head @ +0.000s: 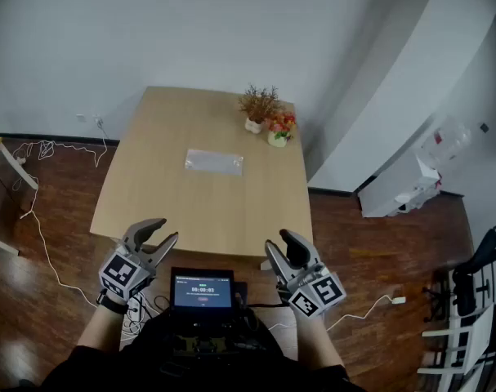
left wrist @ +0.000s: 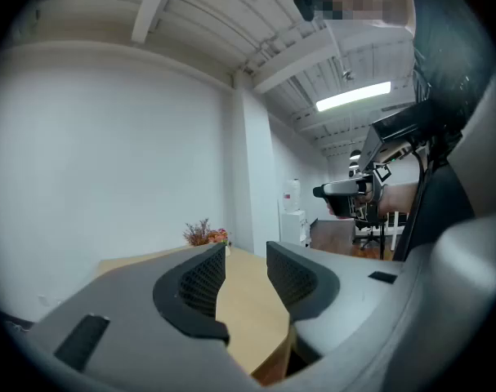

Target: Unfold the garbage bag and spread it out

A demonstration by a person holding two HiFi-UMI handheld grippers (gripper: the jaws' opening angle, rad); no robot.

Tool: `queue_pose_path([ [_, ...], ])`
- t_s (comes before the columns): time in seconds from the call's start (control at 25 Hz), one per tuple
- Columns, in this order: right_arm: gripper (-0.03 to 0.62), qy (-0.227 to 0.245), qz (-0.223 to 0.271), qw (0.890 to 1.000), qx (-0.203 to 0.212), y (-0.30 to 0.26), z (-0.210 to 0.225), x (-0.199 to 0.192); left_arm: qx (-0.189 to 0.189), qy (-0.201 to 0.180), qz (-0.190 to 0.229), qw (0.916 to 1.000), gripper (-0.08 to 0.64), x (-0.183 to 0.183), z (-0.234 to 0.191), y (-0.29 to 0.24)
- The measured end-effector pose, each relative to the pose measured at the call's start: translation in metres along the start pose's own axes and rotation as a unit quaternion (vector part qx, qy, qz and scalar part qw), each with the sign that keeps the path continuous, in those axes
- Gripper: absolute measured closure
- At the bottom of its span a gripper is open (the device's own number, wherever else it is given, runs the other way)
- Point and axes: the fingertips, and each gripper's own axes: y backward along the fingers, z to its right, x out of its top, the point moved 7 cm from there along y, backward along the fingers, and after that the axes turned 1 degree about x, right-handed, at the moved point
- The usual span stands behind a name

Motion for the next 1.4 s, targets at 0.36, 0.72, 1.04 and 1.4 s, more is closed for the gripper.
queue_pose_path([
  [0.36, 0.397, 0.000, -0.003, 1.000, 0.008, 0.021, 0.015, 0.005, 0.003, 0.003, 0.000, 1.0000, 0.403, 0.005, 0.029, -0.015],
  [0.72, 0.397, -0.006, -0.007, 1.000, 0.024, 0.035, 0.025, 0.000, -0.001, -0.008, -0.015, 0.9999, 0.403, 0.002, 0.056, -0.026],
  [1.04, 0.397, 0.002, -0.001, 1.000, 0.031, 0.023, 0.031, -0.001, -0.009, -0.037, -0.019, 0.9991, 0.402, 0.006, 0.048, -0.045],
  [1.4, 0.397, -0.002, -0.011, 1.000, 0.019, -0.009, 0.053, -0.006, -0.034, -0.054, -0.021, 0.9977, 0.402, -0.002, 0.015, -0.088],
])
